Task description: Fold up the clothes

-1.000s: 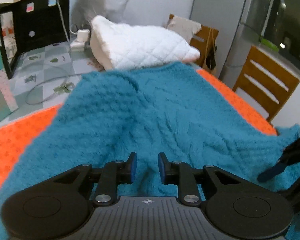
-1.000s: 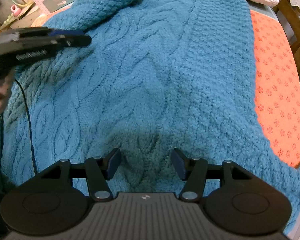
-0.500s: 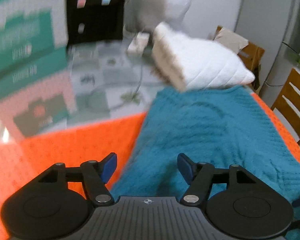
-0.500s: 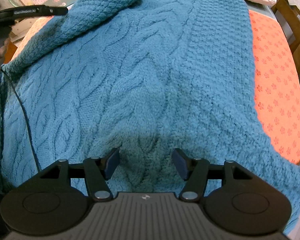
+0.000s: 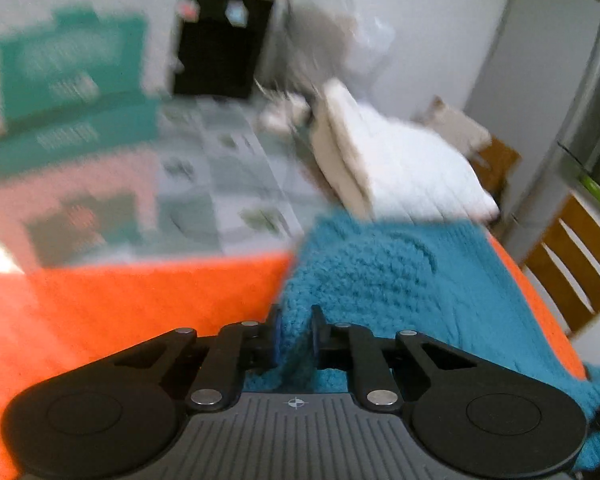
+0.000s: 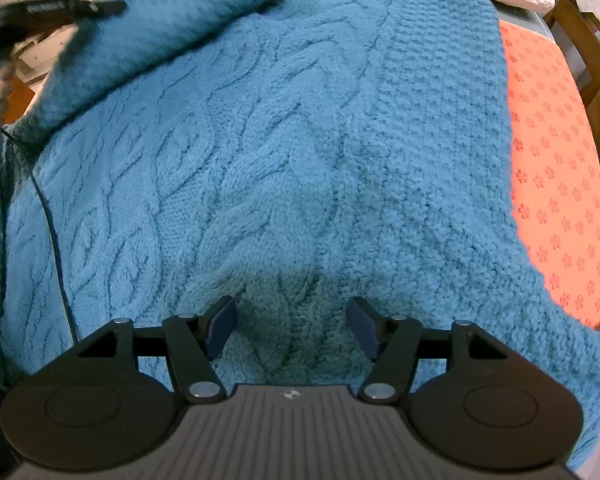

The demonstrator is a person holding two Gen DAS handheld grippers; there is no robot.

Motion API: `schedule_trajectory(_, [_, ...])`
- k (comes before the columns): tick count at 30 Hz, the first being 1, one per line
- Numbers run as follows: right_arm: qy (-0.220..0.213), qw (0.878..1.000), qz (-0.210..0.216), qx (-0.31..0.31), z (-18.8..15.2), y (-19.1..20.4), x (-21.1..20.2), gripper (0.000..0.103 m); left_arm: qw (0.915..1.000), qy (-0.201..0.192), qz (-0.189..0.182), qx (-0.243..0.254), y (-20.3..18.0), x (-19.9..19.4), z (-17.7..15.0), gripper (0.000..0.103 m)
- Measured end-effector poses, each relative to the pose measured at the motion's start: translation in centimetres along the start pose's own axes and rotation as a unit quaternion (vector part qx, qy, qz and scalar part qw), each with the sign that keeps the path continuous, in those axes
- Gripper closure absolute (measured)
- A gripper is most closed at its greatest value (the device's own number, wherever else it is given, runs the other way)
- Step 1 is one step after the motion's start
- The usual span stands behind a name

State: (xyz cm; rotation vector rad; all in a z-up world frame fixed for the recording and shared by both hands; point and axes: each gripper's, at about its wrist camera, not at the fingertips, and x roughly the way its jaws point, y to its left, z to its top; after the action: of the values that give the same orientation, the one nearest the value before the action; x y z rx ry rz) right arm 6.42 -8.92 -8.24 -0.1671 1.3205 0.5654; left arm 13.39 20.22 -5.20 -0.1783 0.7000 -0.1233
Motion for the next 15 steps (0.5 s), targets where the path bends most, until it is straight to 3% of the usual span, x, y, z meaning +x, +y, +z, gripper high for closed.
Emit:
schedule_trajectory(4, [-0.001,1.0,-0.003,0.0,-0.1,0.0,0.0,0.034,0.9949,-0.049,0.088,-0.012,2.3,-1.7,1.7,0.088])
schedule_trajectory(8, [-0.003,1.0,-0.004,0.002,-0.2,0.1,0.1,0.034,0.9849,-0.028,0.157,-0.066,7.3,-0.4,2.3,0.087])
schedule_trajectory(12, [-0.004,1.0,-0.006,0.0,-0.2,0.1,0.1,0.034,0.9803,0.014,0.165,-0.107,10.7,1.2,1.7,0.081])
schedule_trajectory(15, [-0.005,1.0,-0.008,0.0,-0.3,0.1,0.1,0.034,0.9787,0.015,0.166,-0.12,11.3,1.1,1.4,0.074])
